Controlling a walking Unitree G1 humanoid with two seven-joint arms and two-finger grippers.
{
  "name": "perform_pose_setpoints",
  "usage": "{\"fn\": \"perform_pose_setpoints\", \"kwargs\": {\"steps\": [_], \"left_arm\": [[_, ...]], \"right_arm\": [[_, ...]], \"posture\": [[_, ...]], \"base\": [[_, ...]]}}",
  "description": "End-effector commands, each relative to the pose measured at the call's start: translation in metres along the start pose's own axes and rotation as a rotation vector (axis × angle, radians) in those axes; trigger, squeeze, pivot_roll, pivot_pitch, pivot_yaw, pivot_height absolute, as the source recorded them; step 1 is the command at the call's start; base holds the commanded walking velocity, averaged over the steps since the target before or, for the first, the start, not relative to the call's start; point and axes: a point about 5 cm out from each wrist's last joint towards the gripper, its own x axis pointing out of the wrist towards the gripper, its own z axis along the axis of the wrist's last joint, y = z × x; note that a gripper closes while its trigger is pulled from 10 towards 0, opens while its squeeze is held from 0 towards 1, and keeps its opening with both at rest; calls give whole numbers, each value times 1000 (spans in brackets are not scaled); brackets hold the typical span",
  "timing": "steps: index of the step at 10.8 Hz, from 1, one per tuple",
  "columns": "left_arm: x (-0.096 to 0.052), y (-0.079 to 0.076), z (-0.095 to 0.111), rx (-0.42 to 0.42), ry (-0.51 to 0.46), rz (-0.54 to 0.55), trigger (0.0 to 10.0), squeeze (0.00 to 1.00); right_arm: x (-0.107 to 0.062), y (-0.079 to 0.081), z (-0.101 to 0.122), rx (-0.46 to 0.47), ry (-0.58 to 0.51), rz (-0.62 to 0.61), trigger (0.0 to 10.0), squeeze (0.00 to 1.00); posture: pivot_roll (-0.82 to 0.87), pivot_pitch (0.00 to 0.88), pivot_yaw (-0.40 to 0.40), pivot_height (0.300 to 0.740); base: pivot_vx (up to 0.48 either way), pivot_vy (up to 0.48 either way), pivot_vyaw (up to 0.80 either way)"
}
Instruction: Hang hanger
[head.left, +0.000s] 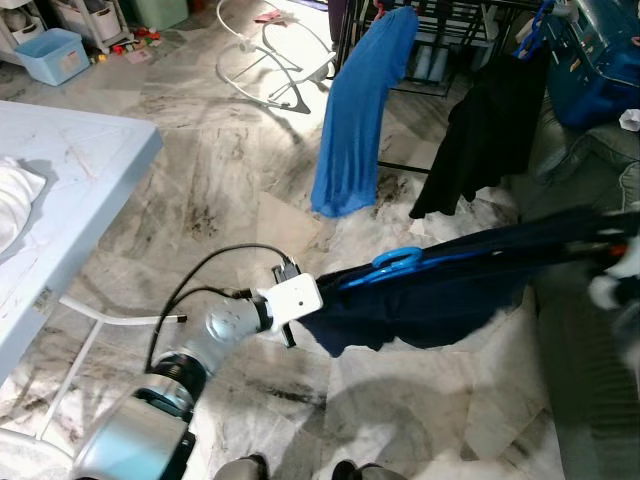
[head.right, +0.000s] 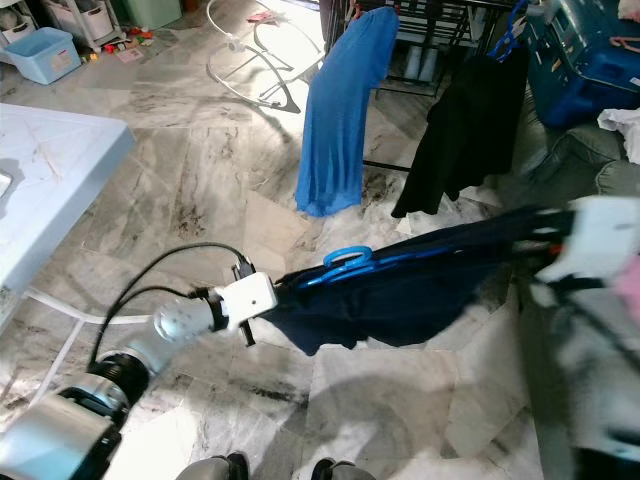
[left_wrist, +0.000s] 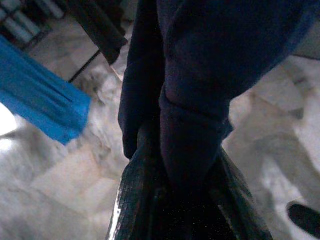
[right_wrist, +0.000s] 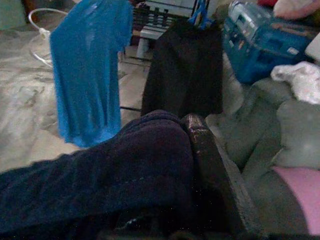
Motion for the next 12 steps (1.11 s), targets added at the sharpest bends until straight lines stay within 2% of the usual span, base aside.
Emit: {"fn": "perform_pose_setpoints", "kwargs": {"steps": [1,3,4,5,8,9,10,11,12], "left_arm": [[-7,-4,-19,-82,81,41,0,0],[11,-16,1,-116,5,24,0,0],[15,-18,5,-116,-10,11,0,0],[23,-23,17,-116,-55,-19,0,0],[27,-24,25,-119,-83,-35,0,0],[27,-23,26,-121,-90,-38,0,0],[28,-24,27,-123,-96,-43,0,0],[28,-24,28,-118,-98,-45,0,0],[28,-24,29,-117,-98,-46,0,0]], "right_arm": [[-5,-6,10,-25,-44,-63,0,0],[-6,42,-14,-16,26,96,0,0],[-7,52,-19,-7,44,136,0,0],[-13,77,-34,-5,101,240,0,0],[-27,97,-59,-27,200,355,0,0],[-31,100,-66,-103,216,393,10000,0],[-32,96,-74,-226,214,379,10000,0],[-32,90,-79,-305,200,357,10000,1000],[-39,97,-78,-486,124,467,10000,1000]], "posture": [[30,166,-95,740],[32,164,-96,740],[32,163,-96,740],[31,161,-93,740],[31,159,-90,740],[32,157,-91,740],[33,155,-94,740],[35,152,-96,740],[39,148,-98,740]], "base": [[0,0,0],[0,0,0],[0,0,0],[0,0,0],[0,0,0],[0,0,0],[0,0,0],[0,0,0],[0,0,0]]}}
